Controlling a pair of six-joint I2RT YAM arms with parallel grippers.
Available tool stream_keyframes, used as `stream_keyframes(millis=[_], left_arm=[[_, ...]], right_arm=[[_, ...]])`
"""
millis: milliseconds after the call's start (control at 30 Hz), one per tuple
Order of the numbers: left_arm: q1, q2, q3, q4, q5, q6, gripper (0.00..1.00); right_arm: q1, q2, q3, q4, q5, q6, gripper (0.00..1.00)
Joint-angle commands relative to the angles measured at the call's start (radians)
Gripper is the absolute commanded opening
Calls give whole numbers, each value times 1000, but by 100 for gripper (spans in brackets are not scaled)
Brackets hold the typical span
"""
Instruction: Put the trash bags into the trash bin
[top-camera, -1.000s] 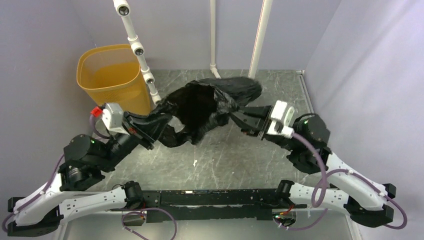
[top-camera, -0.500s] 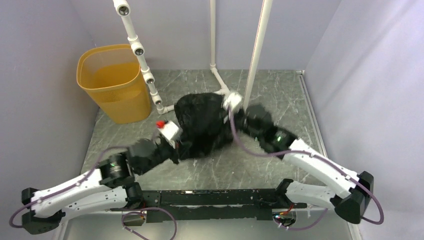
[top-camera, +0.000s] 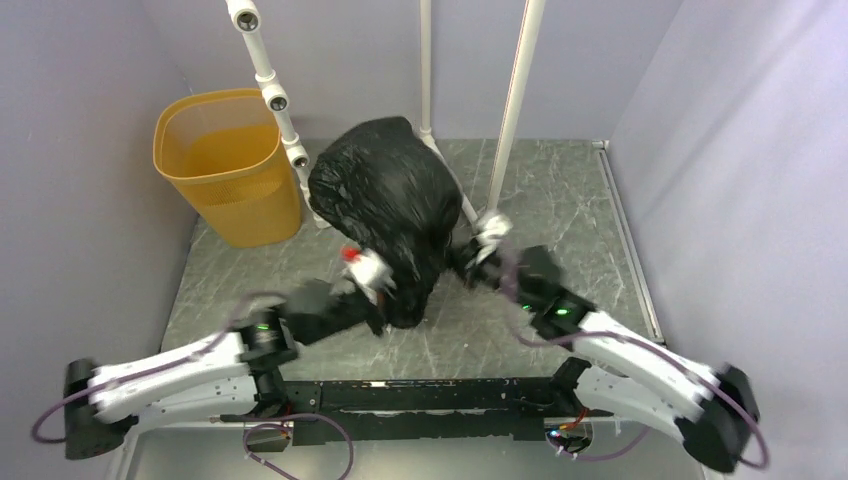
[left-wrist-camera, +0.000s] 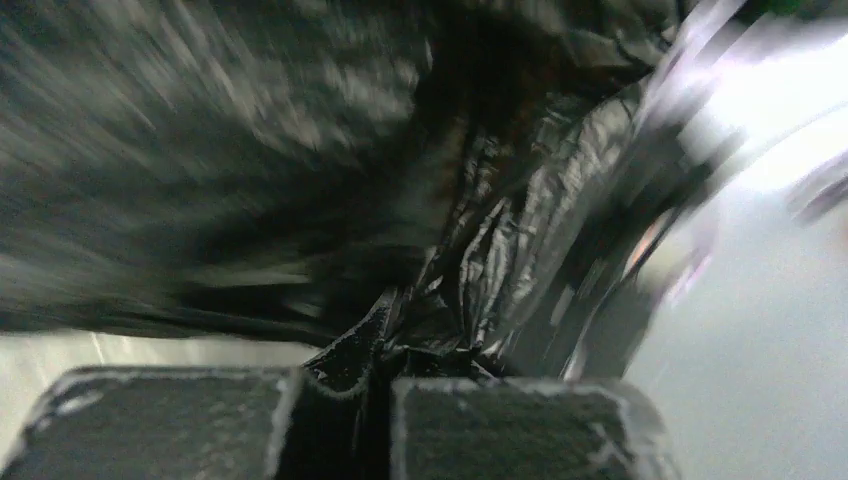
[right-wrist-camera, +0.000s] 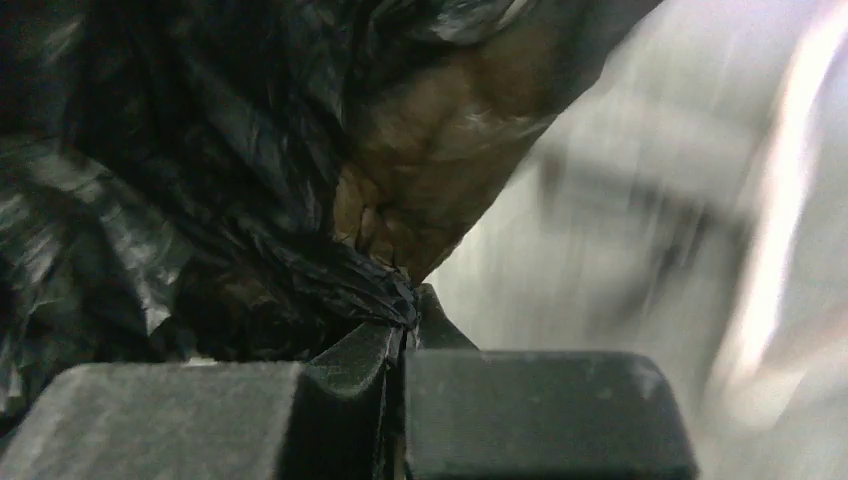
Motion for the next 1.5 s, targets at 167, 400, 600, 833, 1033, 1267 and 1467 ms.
stream_keyframes(millis=[167,400,600,833,1033,1267,1467], left_arm=[[-7,-27,-50,-144,-342,-45,3],[-7,16,420,-134,-97,286,2],[-7,-62,-108,-172,-276,-83,3],[-7,-11,-179,-212,-393,-220,2],[-7,37,375,-190,-347,257,3],[-7,-77,206,-123,-432,162,2],[-7,-44,197,-231,-576,35,2]], right_arm=[[-46,76,71,-220,203,-9,0],[-57,95,561,-268,-30,-150,0],[-59,24,-97,-143,209,192,0],[-78,27,-120,-95,301,231,0],[-96,100,459,-206,76,-33,0],[-101,96,172,-139,262,126,0],[-127,101,156,-104,54,225,0]])
